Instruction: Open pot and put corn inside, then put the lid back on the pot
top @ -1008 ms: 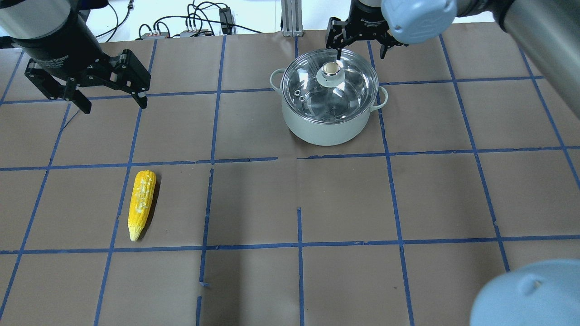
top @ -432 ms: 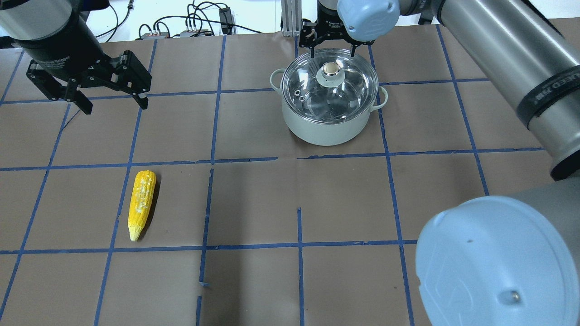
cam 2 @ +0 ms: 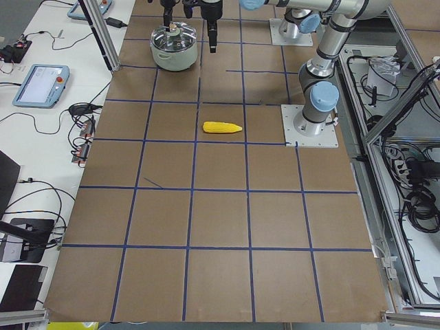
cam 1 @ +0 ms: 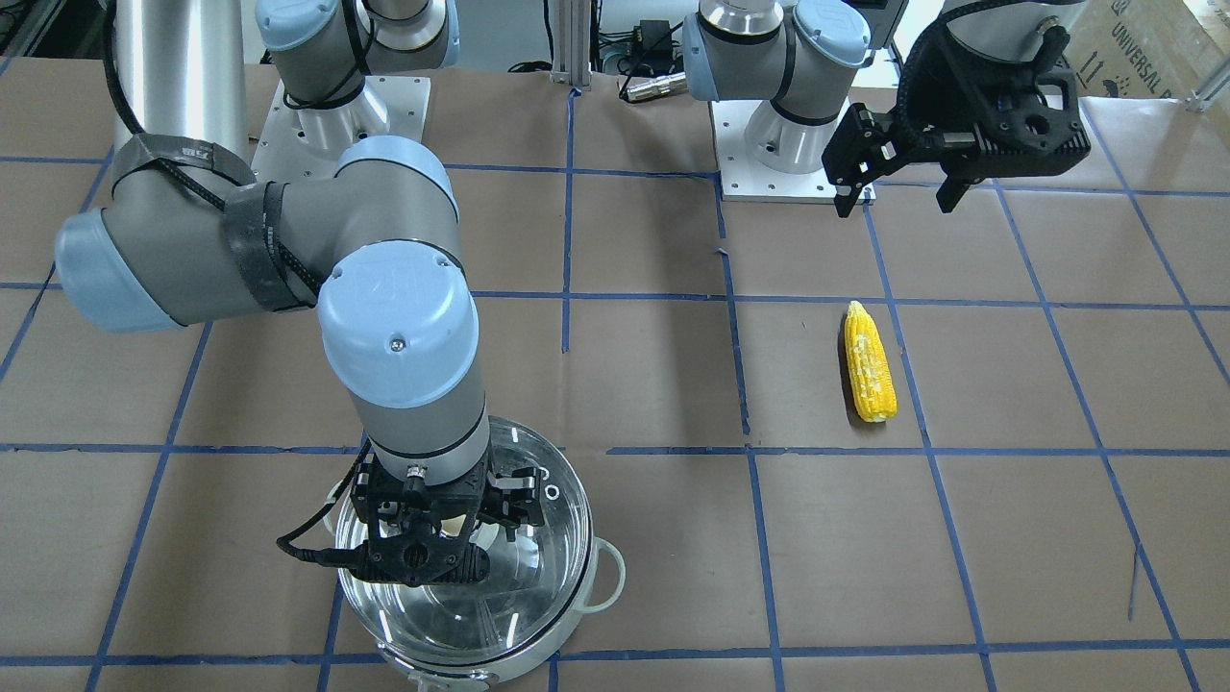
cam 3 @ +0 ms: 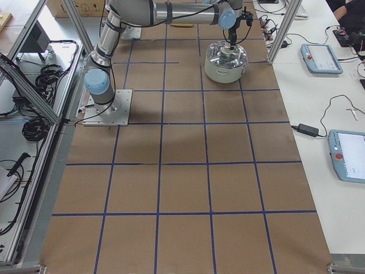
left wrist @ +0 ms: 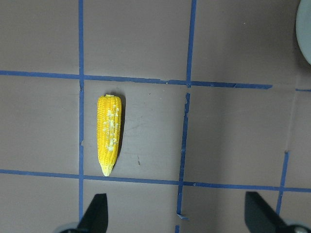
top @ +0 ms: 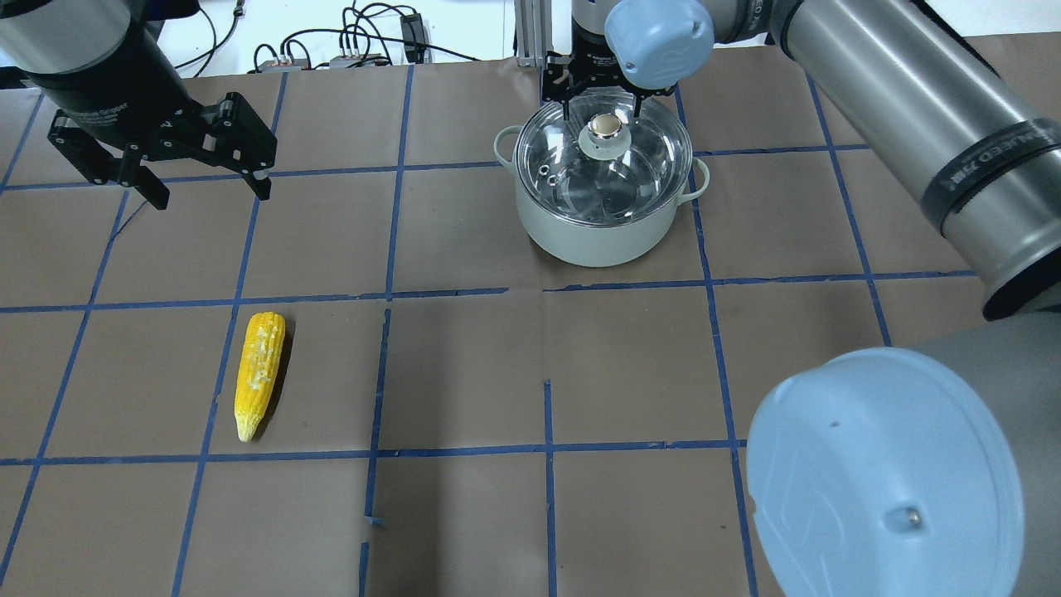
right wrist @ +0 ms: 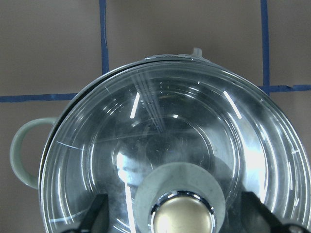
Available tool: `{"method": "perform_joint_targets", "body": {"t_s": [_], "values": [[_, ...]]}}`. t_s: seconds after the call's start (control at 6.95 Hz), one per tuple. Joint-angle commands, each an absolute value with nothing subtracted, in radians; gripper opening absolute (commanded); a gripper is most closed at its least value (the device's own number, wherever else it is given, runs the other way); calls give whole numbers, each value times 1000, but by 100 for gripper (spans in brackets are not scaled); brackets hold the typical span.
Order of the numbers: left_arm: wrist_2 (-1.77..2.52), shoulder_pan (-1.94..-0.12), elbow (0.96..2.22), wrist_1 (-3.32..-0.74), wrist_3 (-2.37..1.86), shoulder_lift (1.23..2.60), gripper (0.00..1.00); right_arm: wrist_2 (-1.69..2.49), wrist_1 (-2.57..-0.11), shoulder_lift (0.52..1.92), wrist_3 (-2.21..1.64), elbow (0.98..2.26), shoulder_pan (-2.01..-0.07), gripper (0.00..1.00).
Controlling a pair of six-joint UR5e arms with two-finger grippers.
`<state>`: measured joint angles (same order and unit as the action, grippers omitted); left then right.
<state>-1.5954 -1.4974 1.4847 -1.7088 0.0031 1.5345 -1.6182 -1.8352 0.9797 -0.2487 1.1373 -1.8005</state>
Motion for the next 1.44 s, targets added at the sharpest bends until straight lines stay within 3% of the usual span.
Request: {"method": "perform_joint_targets", "body": {"t_s": [0.0, 0.43, 1.01, 1.3], "values": [[-1595, -1497, 1485, -1709, 3, 1534, 100, -1624, -1838, 988, -217, 1169, -1801, 93], [-1594, -1496, 1483, -1709, 3, 1534, 100, -1628, -1841, 992, -216, 1186, -1801, 90], [-1598, -1493, 1480, -1709, 5, 1536, 100, -1631, -1853, 992, -212, 1187, -1801, 69], [-1597, -1493, 1480, -1709, 5, 1534, 100, -1631, -1852, 992, -212, 1187, -1801, 54]]}}
